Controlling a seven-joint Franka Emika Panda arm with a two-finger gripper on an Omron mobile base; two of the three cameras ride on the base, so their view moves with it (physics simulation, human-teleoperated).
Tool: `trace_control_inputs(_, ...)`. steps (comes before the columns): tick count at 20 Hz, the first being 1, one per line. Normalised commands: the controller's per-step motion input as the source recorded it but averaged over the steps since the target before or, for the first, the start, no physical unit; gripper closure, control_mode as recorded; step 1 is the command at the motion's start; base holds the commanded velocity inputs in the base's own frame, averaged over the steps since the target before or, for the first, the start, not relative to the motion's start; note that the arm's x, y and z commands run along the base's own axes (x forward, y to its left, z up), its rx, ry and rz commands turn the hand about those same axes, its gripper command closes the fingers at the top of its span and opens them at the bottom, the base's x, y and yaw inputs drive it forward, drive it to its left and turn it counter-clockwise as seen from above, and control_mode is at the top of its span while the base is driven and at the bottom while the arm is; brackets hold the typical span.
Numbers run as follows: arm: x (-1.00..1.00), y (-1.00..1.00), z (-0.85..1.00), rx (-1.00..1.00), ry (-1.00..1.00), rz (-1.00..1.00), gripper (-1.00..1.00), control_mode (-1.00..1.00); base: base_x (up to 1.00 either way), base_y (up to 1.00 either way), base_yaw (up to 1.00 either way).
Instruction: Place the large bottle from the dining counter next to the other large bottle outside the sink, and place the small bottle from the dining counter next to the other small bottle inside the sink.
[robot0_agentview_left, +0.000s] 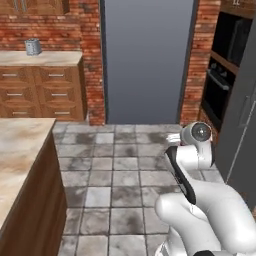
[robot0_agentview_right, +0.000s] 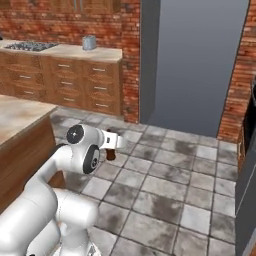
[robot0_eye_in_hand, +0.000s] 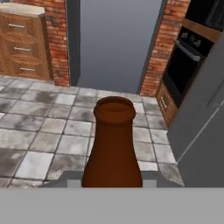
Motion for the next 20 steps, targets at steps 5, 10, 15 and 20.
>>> trace_control_inputs(5,0.0,0.0,0.0,0.0,0.0,0.0,1.0,1.0,1.0,-0.59,0.45)
trace_control_inputs(10,0.0,0.0,0.0,0.0,0.0,0.0,1.0,1.0,1.0,-0.7,0.46)
trace_control_inputs(15,0.0,0.0,0.0,0.0,0.0,0.0,1.0,1.0,1.0,-0.7,0.47)
trace_control_inputs(20,0.0,0.0,0.0,0.0,0.0,0.0,1.0,1.0,1.0,-0.72,0.48)
